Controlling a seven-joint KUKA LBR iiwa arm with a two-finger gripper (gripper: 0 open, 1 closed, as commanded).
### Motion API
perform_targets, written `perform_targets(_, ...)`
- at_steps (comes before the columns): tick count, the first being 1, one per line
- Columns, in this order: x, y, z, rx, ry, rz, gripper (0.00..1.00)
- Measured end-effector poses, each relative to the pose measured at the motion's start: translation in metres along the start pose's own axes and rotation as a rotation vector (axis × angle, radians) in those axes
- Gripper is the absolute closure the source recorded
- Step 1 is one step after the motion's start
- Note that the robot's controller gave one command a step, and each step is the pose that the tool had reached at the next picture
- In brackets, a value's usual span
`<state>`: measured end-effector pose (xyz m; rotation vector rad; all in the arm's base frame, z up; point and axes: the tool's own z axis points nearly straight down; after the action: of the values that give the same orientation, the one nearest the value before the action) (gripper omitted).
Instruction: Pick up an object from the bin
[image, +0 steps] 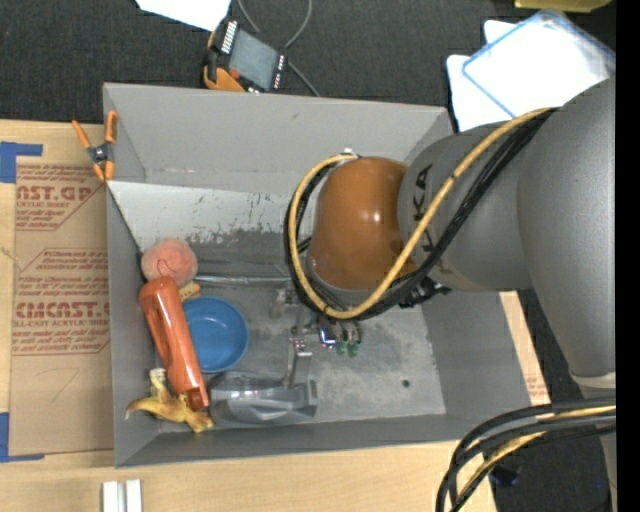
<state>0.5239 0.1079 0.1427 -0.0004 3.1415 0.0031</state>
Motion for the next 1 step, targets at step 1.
perform_targets(1,0.0000,0.0001,0.0001,0.000,0.000,0.000,0.00)
